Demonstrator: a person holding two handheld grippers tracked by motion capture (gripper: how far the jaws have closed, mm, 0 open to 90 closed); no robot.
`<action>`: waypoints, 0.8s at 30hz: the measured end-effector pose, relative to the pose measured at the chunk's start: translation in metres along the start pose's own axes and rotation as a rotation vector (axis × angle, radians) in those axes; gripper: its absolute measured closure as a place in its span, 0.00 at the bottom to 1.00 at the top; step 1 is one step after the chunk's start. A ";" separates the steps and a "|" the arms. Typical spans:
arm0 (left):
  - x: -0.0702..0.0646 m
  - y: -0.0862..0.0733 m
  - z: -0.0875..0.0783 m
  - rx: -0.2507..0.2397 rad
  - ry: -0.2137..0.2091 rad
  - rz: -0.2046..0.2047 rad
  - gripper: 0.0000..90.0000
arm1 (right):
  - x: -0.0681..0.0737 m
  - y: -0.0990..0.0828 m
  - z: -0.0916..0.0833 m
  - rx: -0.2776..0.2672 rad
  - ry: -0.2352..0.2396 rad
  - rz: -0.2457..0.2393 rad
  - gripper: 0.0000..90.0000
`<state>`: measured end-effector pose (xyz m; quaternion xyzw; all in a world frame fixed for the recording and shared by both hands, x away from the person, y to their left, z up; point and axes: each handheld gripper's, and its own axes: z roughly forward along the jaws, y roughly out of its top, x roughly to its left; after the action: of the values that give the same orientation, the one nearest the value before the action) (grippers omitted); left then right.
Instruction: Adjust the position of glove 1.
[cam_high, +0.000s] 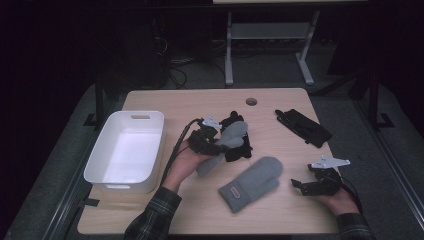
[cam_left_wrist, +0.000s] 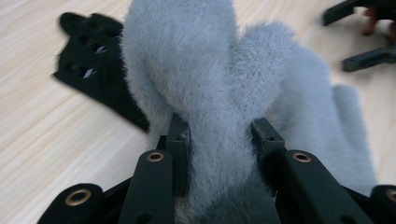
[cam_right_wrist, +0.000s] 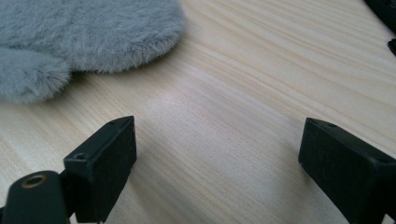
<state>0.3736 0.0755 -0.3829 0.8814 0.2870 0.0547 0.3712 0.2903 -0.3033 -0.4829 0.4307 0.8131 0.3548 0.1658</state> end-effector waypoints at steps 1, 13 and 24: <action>-0.003 0.001 0.000 0.004 -0.003 0.015 0.73 | 0.000 0.000 0.000 0.000 0.000 0.001 0.12; -0.044 0.008 0.007 0.023 -0.072 0.078 0.73 | 0.000 0.000 0.000 -0.001 0.000 0.001 0.13; -0.068 0.007 0.027 0.050 -0.111 0.128 0.73 | 0.000 0.000 0.000 -0.001 0.000 0.001 0.13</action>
<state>0.3289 0.0177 -0.3891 0.9086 0.2103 0.0224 0.3603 0.2903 -0.3034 -0.4829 0.4311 0.8127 0.3553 0.1656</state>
